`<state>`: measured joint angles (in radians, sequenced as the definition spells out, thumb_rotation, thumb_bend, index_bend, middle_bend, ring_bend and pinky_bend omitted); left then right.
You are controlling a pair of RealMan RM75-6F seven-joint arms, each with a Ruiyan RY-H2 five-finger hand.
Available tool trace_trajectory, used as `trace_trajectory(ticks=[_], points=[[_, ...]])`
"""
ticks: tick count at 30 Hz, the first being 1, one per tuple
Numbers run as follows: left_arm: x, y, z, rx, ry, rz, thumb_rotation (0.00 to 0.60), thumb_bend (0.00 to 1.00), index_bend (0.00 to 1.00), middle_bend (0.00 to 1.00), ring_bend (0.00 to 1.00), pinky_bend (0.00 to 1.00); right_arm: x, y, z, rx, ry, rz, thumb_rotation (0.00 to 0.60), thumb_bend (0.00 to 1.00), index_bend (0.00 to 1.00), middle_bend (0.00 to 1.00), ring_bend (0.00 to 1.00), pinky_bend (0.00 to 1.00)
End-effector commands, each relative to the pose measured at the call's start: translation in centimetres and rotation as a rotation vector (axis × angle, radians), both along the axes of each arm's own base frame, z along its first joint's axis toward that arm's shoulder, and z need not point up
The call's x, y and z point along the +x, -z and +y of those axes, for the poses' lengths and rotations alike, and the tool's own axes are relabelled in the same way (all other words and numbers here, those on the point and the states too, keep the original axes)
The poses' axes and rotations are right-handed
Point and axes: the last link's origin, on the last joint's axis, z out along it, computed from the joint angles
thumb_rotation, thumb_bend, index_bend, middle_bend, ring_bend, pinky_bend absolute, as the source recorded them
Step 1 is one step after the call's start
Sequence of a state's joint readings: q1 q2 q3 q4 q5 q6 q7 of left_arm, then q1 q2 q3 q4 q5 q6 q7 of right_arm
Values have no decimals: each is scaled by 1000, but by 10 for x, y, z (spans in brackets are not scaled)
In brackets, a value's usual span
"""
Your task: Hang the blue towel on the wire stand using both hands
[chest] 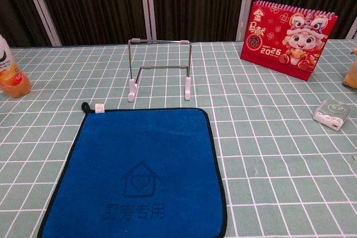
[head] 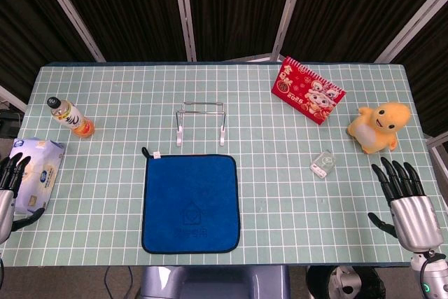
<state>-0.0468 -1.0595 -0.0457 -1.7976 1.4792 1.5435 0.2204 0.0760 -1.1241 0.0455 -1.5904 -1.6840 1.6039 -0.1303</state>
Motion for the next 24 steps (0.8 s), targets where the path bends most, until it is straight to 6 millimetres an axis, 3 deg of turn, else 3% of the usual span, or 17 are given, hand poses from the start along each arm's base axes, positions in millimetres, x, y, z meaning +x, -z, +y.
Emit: trace_trajectory(ticks=[1, 8, 14, 19, 24], points=[[0, 0, 0, -2, -1, 1, 600, 29, 0, 0, 0, 0, 0, 1, 0, 5, 0, 2, 600, 0, 0, 0, 0, 0], [0, 0, 3, 6, 8, 8, 600, 28, 0, 0, 0, 0, 1, 8, -1, 21, -26, 60, 600, 0, 0, 0, 0, 0], [-2, 3, 5, 4, 23, 19, 600, 28, 0, 0, 0, 0, 12, 29, -5, 90, -91, 109, 600, 0, 0, 0, 0, 0], [-5, 5, 8, 7, 7, 31, 600, 27, 0, 0, 0, 0, 22, 55, -23, 233, -153, 98, 600, 0, 0, 0, 0, 0], [-8, 9, 15, 9, -15, 48, 600, 27, 0, 0, 0, 0, 40, 87, -58, 409, -274, 119, 600, 0, 10, 0, 0, 0]])
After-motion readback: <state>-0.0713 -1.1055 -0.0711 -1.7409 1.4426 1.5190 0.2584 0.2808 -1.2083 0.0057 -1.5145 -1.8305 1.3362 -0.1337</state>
